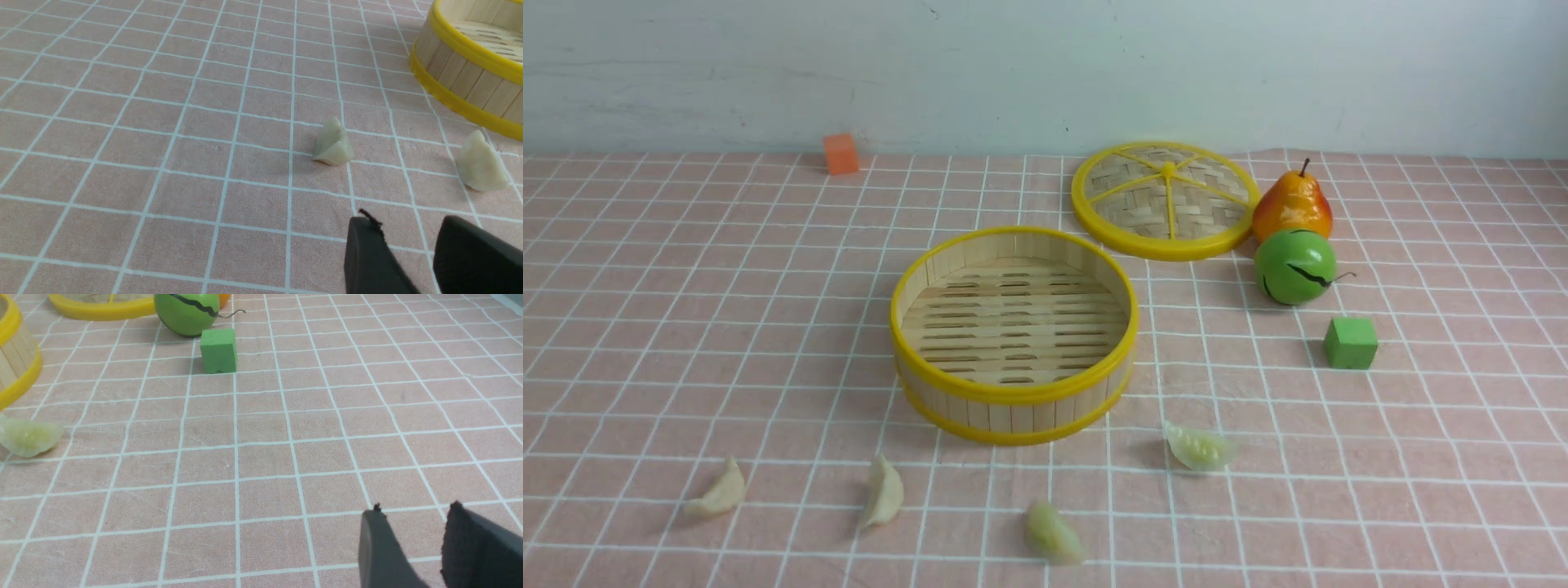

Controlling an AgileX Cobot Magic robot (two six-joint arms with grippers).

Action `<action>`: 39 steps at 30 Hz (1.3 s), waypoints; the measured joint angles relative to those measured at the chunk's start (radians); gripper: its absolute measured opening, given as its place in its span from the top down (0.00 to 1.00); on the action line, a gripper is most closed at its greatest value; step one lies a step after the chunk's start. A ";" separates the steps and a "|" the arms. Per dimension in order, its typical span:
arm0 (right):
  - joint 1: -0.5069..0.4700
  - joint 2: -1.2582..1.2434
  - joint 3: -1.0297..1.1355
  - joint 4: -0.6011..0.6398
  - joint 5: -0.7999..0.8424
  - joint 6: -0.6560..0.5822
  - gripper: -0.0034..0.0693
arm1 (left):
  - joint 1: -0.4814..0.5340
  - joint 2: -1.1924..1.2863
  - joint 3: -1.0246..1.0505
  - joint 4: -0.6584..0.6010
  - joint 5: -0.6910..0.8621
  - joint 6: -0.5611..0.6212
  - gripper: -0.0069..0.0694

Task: Put the dumplings into the steamer on the table with the pink tablecloth.
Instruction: 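Reach for and grasp a dumpling on the table with the left gripper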

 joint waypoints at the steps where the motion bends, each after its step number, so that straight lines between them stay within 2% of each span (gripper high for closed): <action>1: 0.000 0.000 0.000 0.000 0.000 0.000 0.62 | 0.000 0.000 0.000 0.000 0.000 0.000 0.60; 39: 0.000 0.000 0.000 0.014 0.000 0.000 0.62 | 0.000 0.000 0.000 0.000 0.000 0.000 0.60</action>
